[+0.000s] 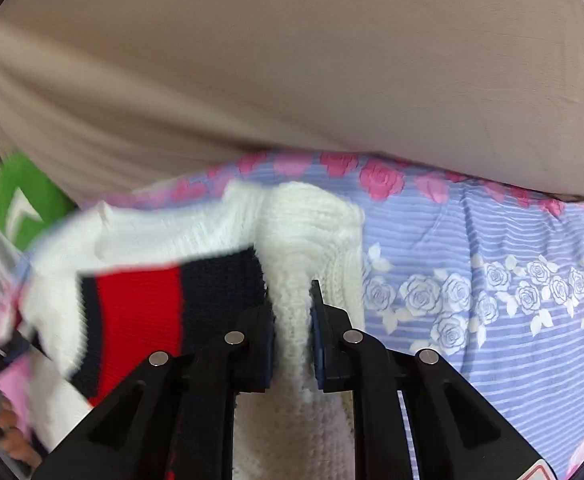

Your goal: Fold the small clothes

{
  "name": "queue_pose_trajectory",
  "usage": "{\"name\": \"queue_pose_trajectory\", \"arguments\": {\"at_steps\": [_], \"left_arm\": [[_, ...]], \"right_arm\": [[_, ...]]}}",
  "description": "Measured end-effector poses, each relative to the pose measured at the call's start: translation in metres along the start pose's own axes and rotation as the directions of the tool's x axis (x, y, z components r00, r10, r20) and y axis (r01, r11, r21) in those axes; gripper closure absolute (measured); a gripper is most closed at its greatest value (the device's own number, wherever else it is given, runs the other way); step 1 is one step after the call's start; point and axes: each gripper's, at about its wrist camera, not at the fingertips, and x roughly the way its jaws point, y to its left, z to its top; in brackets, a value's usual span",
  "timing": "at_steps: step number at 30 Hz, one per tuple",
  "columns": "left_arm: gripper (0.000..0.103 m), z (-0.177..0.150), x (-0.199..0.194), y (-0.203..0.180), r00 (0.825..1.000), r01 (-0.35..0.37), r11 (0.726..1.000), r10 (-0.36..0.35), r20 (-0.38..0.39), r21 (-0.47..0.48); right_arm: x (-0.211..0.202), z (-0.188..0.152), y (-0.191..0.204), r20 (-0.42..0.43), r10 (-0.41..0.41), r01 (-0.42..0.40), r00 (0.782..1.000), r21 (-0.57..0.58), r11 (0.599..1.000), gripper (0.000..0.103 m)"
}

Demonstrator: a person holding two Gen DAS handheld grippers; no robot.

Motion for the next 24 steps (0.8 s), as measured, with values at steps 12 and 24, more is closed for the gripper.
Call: {"name": "queue_pose_trajectory", "arguments": {"at_steps": [12,24], "left_arm": [[0.005,-0.006,0.035,-0.034,0.994,0.074,0.996,-0.069,-0.079,0.055],[0.096,0.017,0.058,-0.055,0.991,0.104,0.991,-0.095,-0.098,0.089]], "right_arm": [[-0.069,-0.029,-0.066,0.052,0.016,-0.021,0.999,0.096,0.995,0.045],[-0.054,-0.090,-0.058,-0.041,0.030,-0.027,0.999,0.091,0.996,0.045]]}}
